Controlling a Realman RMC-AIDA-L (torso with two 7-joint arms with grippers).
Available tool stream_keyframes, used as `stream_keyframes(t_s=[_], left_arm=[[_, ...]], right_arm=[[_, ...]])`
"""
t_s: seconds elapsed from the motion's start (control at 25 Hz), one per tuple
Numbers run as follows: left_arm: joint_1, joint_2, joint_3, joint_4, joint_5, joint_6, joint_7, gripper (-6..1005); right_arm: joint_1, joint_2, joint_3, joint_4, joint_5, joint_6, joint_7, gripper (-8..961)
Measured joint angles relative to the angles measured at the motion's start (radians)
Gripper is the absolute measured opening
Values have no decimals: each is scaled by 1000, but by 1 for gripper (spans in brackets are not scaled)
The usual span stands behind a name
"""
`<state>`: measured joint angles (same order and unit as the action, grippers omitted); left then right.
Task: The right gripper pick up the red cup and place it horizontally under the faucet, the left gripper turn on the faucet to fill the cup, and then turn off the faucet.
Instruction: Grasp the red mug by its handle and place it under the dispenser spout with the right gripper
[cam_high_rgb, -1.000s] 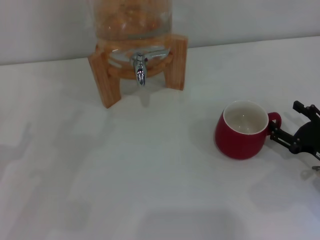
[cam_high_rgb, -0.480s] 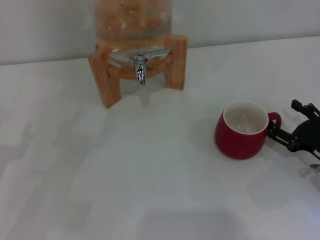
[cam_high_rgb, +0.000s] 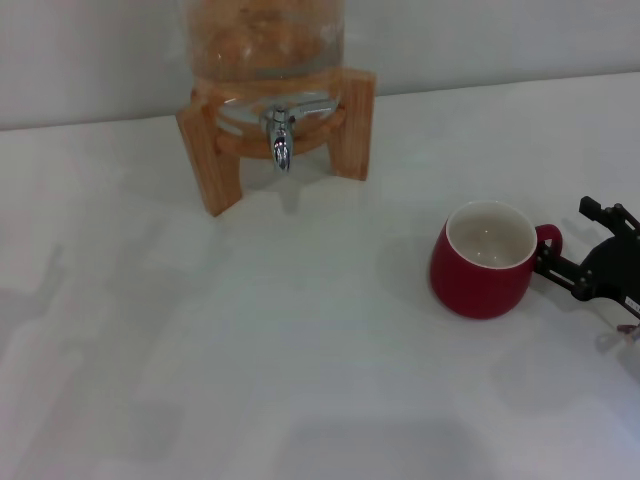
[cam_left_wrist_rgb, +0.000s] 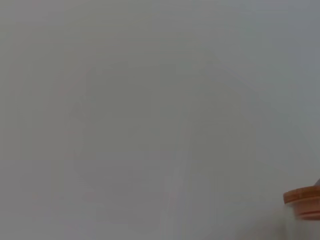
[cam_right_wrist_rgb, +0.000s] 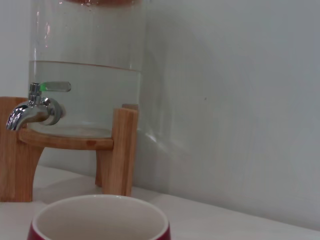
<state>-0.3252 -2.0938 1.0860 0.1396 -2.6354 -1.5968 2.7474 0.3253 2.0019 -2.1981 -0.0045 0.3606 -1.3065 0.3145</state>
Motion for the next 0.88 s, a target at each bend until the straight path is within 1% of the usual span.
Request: stream_keyframes(t_s=[0.36, 0.52, 0.76, 0.88], left_arm=[[0, 0, 7, 0, 0, 0, 0, 846], [0, 0, 10, 0, 0, 0, 0, 846], [0, 0, 11, 0, 0, 0, 0, 846], [0, 0, 11, 0, 0, 0, 0, 846]], right_arm=[[2, 0, 0, -1, 0, 3, 0, 858], [2, 0, 1, -4, 0, 16, 0, 708], [1, 0, 1, -7, 1, 25, 0, 553], [1, 0, 1, -8, 1, 26, 0, 503]])
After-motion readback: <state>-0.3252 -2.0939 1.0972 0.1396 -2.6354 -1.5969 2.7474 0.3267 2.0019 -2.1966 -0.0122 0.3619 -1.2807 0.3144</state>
